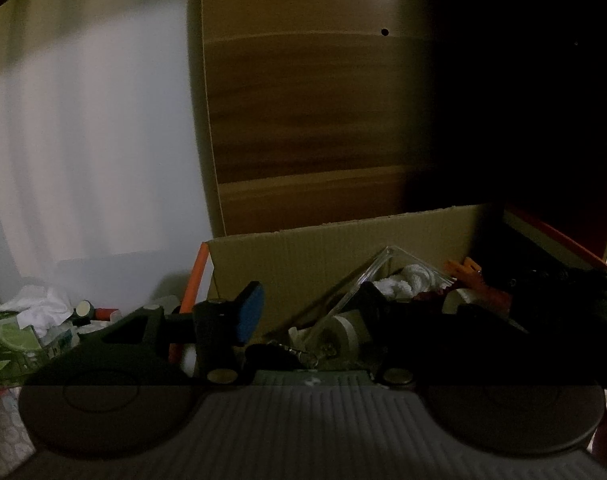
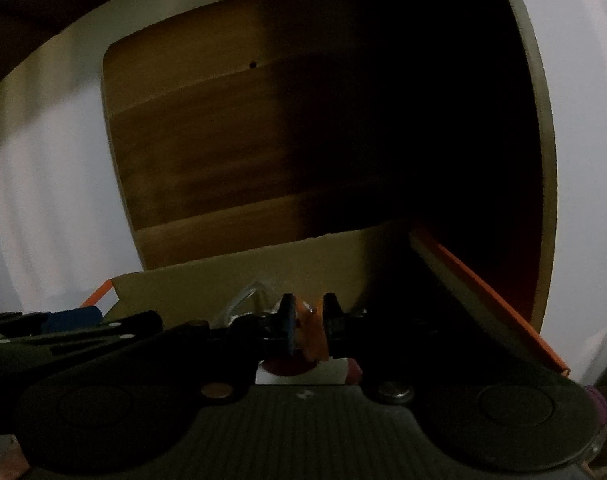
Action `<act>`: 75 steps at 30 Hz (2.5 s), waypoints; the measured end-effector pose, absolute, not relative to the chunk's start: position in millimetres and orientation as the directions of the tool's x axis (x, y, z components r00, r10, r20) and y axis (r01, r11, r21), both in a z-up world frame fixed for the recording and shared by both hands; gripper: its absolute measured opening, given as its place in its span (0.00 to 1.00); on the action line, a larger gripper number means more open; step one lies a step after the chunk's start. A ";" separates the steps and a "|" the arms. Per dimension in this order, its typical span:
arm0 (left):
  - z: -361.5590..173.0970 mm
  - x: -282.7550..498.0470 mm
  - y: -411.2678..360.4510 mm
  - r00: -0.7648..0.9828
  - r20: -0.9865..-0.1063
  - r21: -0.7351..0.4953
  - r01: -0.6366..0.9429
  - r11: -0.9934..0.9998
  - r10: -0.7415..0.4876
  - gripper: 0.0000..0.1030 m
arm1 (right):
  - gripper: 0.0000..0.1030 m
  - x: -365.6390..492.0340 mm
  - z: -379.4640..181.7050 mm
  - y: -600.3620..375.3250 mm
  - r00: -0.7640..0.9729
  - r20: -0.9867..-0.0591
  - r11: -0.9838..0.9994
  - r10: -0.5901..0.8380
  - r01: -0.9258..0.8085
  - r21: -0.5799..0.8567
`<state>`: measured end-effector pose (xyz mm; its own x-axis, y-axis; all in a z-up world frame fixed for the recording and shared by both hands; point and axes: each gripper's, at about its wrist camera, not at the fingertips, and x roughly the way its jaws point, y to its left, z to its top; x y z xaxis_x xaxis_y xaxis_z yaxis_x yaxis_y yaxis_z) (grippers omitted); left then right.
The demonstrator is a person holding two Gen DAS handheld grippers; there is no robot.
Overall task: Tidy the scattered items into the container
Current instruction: 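Lower into the box and open both tools to release jar and clothespin, then bring both tools back over the items on the bed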
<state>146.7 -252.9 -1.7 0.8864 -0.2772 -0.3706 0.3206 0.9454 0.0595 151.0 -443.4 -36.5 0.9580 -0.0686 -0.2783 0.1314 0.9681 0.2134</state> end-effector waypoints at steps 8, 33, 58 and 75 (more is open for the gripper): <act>1.5 147.0 -248.1 0.891 -0.364 0.026 0.300 0.954 -0.270 0.66 | 0.70 145.5 -36.4 -446.3 0.968 -0.227 0.961 -0.111 0.163 0.225; 41.3 121.6 -194.6 0.889 -0.380 -0.044 0.259 0.965 -0.256 0.89 | 1.00 111.6 -5.6 -432.1 0.980 -0.038 0.946 -0.197 0.200 0.254; 12.1 73.2 -29.6 0.938 -0.327 -0.013 0.115 0.993 -0.113 0.98 | 1.00 48.1 23.6 -260.8 0.996 -0.091 0.983 -0.014 0.031 0.181; -44.1 85.5 63.8 0.912 -0.409 0.047 -0.021 0.999 0.039 1.00 | 1.00 88.5 -40.8 -146.5 0.939 -0.312 0.989 0.146 -0.131 0.068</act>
<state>85.5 63.8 -44.1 0.9118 0.0387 -0.4088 -0.0212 0.9987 0.0472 88.5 -146.5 -40.8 0.9389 0.1458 -0.3117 -0.1309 0.9890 0.0683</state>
